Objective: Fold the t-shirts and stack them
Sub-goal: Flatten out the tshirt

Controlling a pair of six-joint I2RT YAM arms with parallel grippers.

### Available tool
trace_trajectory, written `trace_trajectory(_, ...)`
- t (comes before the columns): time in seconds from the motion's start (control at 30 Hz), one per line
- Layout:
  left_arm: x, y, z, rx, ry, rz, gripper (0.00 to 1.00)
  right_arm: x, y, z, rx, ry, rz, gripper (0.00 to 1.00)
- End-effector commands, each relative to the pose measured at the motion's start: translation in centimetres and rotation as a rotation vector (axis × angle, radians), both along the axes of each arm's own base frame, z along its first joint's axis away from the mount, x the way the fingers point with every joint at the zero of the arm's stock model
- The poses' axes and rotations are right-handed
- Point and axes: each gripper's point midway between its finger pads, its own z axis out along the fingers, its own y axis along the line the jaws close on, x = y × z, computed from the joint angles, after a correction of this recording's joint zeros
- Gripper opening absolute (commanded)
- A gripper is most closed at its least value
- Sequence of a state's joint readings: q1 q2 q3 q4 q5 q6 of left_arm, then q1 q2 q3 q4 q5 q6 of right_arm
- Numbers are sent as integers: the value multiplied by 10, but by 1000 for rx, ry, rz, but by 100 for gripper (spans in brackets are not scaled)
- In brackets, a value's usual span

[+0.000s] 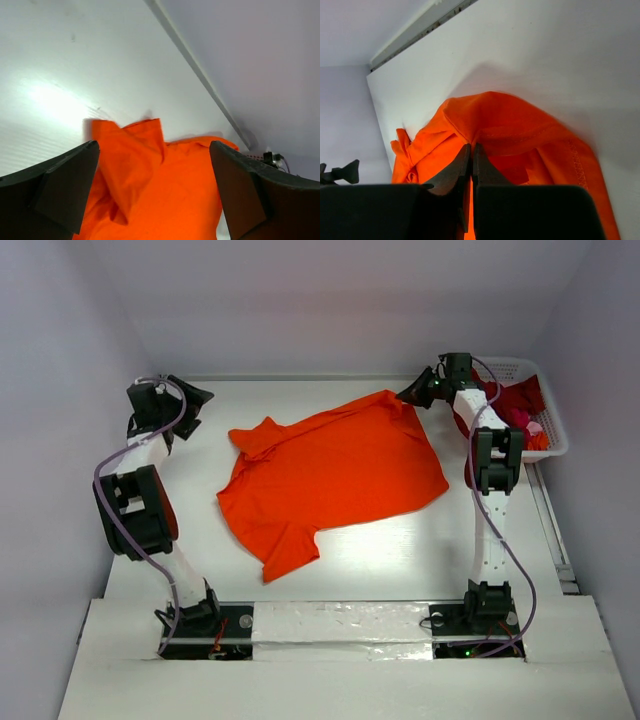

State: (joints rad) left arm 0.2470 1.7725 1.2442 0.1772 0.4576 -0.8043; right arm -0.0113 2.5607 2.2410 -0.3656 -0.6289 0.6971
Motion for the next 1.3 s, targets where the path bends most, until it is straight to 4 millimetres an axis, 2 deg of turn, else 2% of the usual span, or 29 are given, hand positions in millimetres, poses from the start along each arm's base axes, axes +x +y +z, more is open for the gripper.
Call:
trace_trajectory(0.0, -9, -1, 18, 8, -44, 21, 91, 3, 12, 58, 2, -145, 43, 0)
trace_trajectory(0.13, -36, -39, 30, 41, -42, -45, 78, 4, 12, 62, 6, -151, 40, 0)
trace_trajectory(0.17, -43, -63, 25, 53, -7, -98, 77, 4, 12, 63, 6, -154, 40, 0)
trace_trajectory(0.27, -52, -96, 18, 84, 26, -189, 76, 5, 12, 66, 12, -157, 38, 0)
trace_trajectory(0.33, -58, -101, 9, 52, 44, -204, 71, 5, 12, 68, 15, -160, 37, 0)
trace_trajectory(0.43, -60, -97, -3, 68, 86, -191, 55, 5, 12, 71, 11, -165, 36, 0)
trace_trajectory(0.5, -65, -92, -17, 94, 145, -180, 51, 6, 12, 74, 10, -168, 37, 0)
trace_trajectory(0.67, -74, -76, -30, 163, 218, -119, 57, 6, 13, 75, 20, -169, 35, 0)
trace_trajectory(0.9, -85, -89, -64, 178, 339, -182, 58, 8, 13, 77, 29, -173, 33, 0)
trace_trajectory(1.07, -93, -87, -80, 188, 386, -182, 55, 9, 14, 79, 28, -178, 36, 0)
trace_trajectory(1.27, -97, -93, -92, 208, 426, -208, 45, 10, 14, 79, 37, -178, 35, 0)
